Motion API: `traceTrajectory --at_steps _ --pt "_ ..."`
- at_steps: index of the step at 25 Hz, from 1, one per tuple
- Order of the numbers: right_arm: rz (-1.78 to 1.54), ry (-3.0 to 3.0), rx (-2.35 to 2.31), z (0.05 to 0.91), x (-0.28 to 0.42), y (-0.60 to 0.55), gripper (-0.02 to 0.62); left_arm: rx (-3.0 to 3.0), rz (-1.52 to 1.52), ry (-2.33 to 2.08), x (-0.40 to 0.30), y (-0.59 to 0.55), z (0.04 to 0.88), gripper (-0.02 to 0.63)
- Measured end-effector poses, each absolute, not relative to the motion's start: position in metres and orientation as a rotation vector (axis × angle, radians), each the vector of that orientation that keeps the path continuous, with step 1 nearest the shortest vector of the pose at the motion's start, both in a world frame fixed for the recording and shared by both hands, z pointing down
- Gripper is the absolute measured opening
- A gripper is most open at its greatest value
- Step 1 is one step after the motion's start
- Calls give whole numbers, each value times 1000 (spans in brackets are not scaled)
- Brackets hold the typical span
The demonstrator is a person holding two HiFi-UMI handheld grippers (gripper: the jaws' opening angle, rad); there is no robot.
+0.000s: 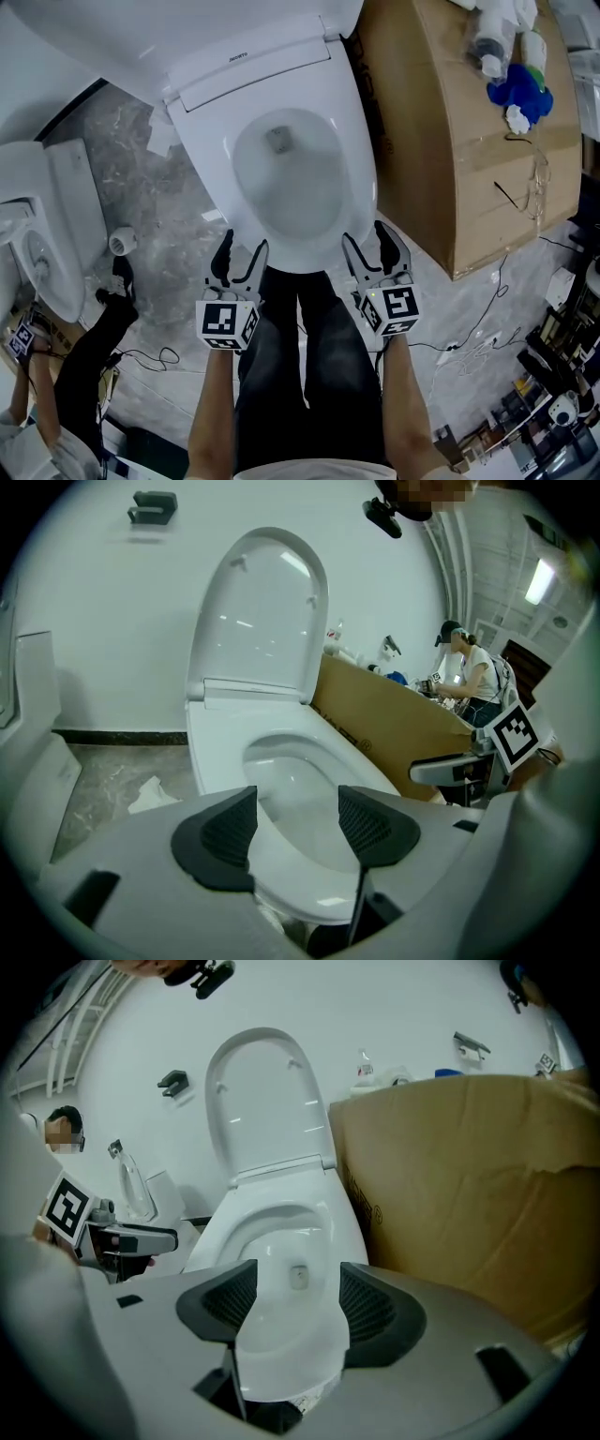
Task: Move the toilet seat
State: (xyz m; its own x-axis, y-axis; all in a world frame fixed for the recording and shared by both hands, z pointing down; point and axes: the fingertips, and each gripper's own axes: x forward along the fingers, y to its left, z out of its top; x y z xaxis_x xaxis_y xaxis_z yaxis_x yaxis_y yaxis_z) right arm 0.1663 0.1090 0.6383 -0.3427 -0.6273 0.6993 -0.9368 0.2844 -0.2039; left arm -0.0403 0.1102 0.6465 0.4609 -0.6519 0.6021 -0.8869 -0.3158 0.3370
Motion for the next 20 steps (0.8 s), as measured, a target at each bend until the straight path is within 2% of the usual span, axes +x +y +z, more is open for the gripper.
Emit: traceTrajectory --at_steps 6,10,15,20 --pt "866 -2005 1395 668 174 115 290 1992 539 -1293 -48 121 681 322" --pt "887 -1960 1405 684 180 119 344 1938 558 -1313 -52 127 696 358" --pt "943 -1901 1413 706 190 126 396 1874 563 -1317 -50 136 716 377" --pt "1000 -1895 1368 727 188 133 420 1833 581 -1309 -46 142 731 382"
